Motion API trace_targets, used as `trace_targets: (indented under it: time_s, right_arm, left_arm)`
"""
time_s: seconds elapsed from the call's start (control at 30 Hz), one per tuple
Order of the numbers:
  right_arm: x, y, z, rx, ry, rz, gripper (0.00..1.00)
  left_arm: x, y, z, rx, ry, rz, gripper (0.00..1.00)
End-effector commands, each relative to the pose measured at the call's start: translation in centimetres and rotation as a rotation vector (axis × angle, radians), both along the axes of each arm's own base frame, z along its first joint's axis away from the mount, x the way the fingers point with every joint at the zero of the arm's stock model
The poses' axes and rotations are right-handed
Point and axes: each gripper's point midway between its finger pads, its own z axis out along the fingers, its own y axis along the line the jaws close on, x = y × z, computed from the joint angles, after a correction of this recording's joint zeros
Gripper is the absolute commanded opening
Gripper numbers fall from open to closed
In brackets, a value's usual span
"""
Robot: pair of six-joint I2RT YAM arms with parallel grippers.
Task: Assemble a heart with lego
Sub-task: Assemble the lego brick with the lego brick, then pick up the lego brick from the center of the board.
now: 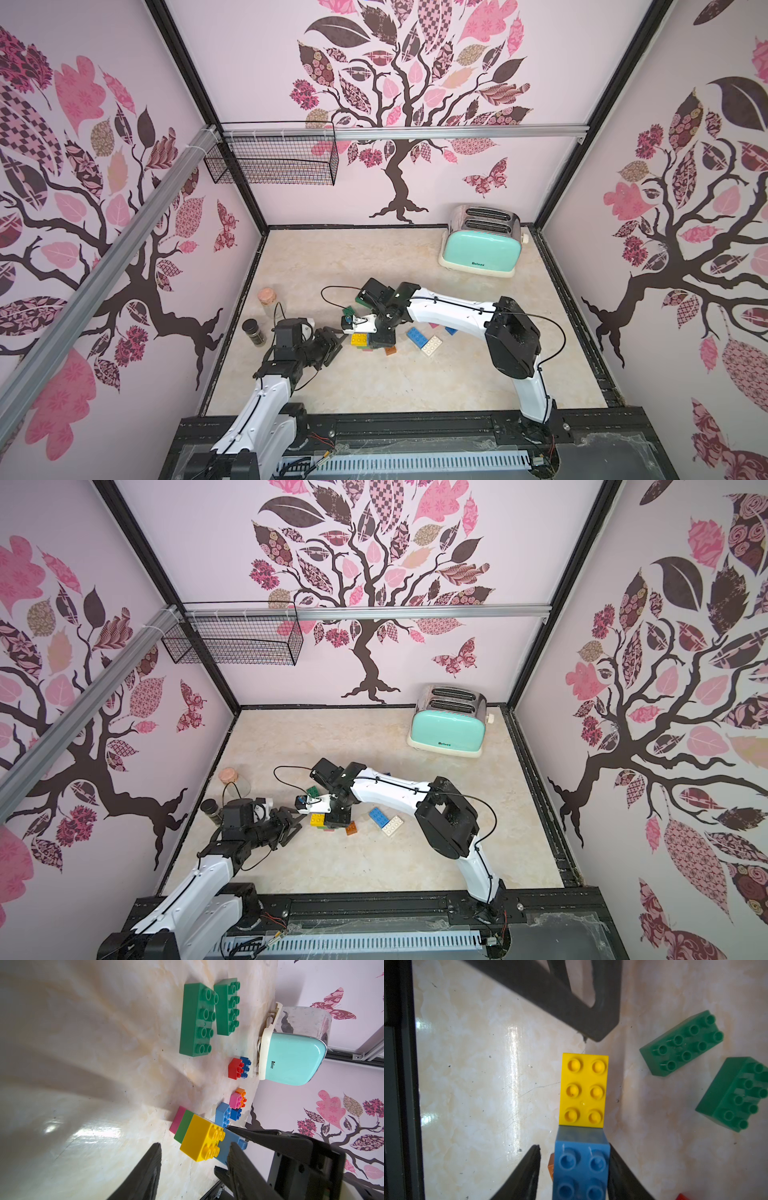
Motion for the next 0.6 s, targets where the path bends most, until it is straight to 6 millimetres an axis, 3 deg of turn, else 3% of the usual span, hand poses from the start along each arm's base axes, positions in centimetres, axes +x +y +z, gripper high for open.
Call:
trace_targets:
  time_s: [0.0,0.17,0.33,0.43,0.57]
  right_arm:
    - [-0.1,0.6,1.4,0.022,-0.001,0.004,0.58]
    - [0.5,1.3,3.0,0.066,-0.024,-0.010,0.61]
    - [1.6,2.2,6.1,0.158,-0.033,-0.061,0.62]
    - [3.3,2.3,7.8,0.220,-0.071,-0.129,0.62]
    - [7.2,1.8,9.0,0.297,-0.053,-0.300,0.63]
  left_arm:
    - [0.6,0.1,0.9,0.011,-0.029,-0.006,0.55]
    - [0.7,0.2,0.9,0.016,-0.031,-0.006,0.55]
    - [0.9,0.2,1.3,0.021,-0.042,-0.008,0.55]
    - [0.9,0.3,1.7,0.037,-0.046,-0.015,0.55]
    - [1.1,0.5,2.0,0.052,-0.051,-0.014,0.55]
